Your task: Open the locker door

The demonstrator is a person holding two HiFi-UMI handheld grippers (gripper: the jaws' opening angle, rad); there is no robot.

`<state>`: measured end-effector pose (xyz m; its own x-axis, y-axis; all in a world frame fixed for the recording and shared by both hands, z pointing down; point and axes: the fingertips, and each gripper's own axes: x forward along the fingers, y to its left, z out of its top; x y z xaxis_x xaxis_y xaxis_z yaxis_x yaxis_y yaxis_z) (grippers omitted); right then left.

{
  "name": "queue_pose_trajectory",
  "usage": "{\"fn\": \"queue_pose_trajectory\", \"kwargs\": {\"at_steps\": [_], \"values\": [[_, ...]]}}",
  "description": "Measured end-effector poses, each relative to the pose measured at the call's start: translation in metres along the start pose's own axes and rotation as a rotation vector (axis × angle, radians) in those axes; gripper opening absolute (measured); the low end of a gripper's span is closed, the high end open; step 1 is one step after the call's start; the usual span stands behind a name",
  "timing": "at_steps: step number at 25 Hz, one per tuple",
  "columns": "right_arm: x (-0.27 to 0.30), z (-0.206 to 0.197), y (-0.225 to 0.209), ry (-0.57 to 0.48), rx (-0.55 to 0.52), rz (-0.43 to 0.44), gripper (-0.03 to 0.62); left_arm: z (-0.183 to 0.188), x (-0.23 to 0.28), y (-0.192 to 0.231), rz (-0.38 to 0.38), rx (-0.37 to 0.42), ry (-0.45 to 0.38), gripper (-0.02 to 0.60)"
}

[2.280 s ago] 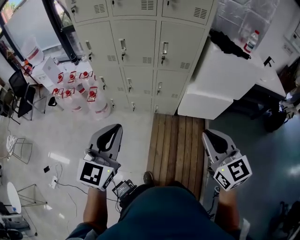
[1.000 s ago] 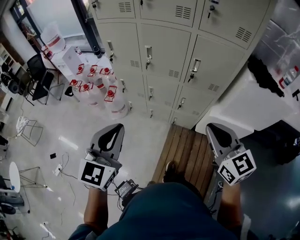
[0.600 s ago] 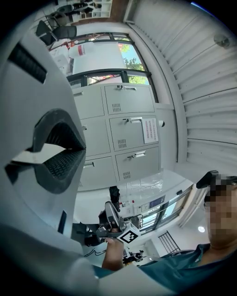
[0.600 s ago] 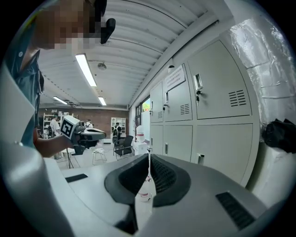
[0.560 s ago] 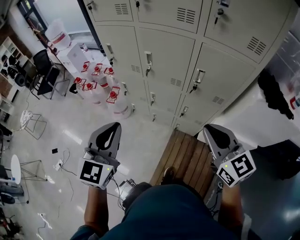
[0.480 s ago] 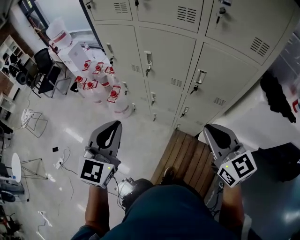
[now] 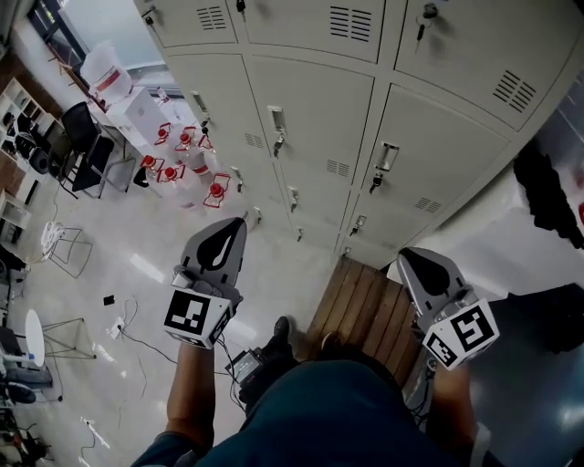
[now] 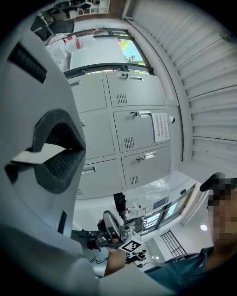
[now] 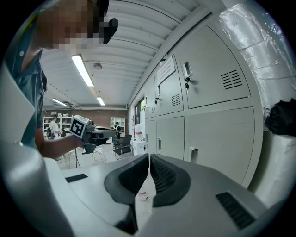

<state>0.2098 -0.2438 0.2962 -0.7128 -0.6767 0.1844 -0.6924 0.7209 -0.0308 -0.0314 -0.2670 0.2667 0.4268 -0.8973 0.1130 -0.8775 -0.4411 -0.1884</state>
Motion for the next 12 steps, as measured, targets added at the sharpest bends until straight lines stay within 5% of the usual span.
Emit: {"fn": "queue_pose_trajectory", "kwargs": {"at_steps": [12], "values": [[0.058, -0.067, -0.014, 0.020, 0.019, -0.157, 0.037, -0.091, 0.085, 0.074, -0.066, -0.013, -0.030, 0.017]]}}
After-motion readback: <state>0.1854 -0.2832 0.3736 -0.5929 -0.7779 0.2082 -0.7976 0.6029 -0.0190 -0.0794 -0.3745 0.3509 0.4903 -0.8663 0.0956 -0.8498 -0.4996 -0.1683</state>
